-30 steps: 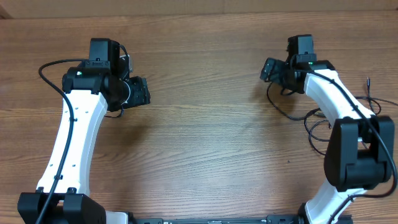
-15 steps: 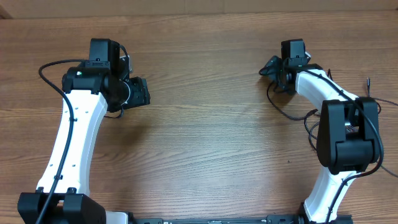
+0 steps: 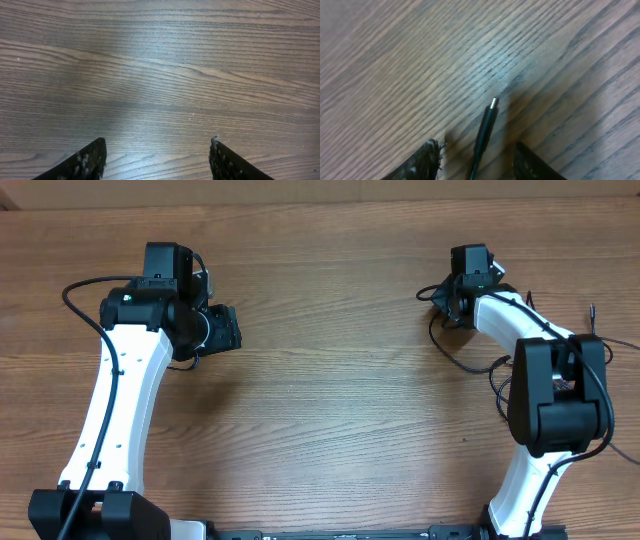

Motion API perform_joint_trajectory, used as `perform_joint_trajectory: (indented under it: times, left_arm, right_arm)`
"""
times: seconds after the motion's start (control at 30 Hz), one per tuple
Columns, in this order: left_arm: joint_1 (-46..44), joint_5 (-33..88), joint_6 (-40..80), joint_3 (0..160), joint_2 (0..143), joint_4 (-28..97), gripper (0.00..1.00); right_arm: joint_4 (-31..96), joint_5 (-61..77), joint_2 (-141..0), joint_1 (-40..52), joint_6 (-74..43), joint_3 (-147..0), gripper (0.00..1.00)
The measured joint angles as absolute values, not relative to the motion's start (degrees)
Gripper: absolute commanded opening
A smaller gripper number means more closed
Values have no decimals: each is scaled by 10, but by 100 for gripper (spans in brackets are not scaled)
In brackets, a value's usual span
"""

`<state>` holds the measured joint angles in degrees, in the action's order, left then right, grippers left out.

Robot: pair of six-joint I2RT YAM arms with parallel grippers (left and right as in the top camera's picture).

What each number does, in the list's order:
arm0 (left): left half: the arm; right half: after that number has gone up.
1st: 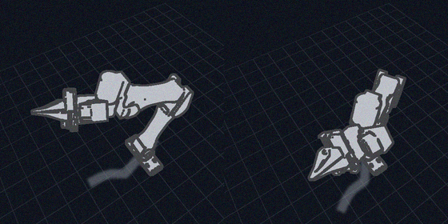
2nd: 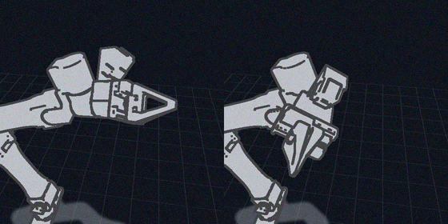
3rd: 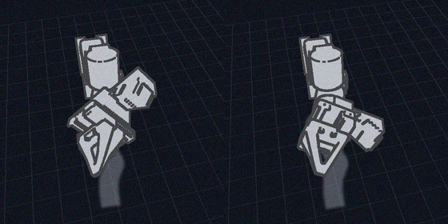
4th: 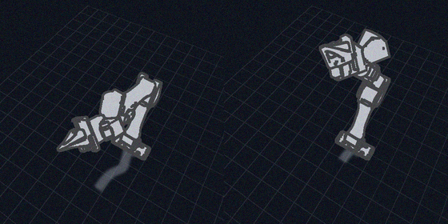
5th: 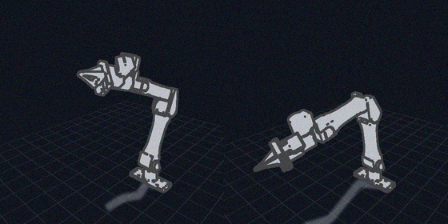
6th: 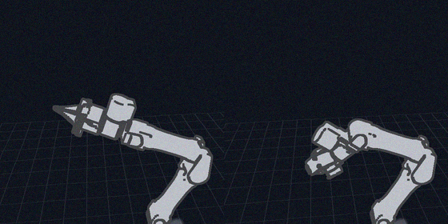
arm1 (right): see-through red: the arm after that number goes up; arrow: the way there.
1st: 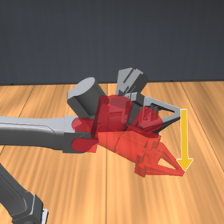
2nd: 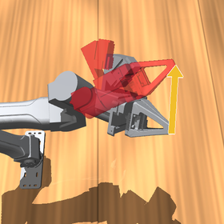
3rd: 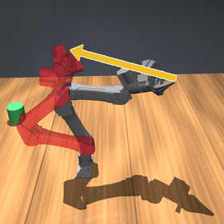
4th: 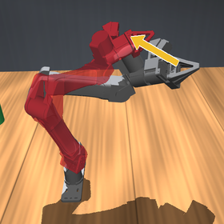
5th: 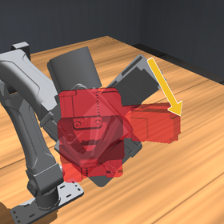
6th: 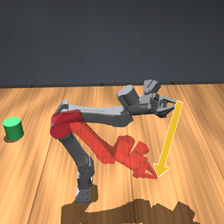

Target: Untangle cables

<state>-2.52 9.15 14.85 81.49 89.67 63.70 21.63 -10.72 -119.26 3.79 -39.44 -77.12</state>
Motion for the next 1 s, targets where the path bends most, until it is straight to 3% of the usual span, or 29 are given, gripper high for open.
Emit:
perform_joint_trajectory:
  times: [0.13, 0.37, 0.53, 0.8, 1.0]
  left_arm:
    - [-25, 91, 149, 815, 897, 639, 66]
    - [-25, 91, 149, 815, 897, 639, 65]
    - [-25, 91, 149, 815, 897, 639, 66]
    - [-25, 91, 149, 815, 897, 639, 65]
    - [-25, 91, 149, 815, 897, 641, 65]
  right_arm:
    - [216, -110, -1198, 38, -394, -771, 41]
    - [216, -124, -1203, 38, -393, -771, 13]
    - [225, -128, -1204, 38, -392, -772, 5]
    - [307, -127, -1200, 32, -388, -795, 4]
    - [406, -128, -1143, -35, -347, -801, 4]
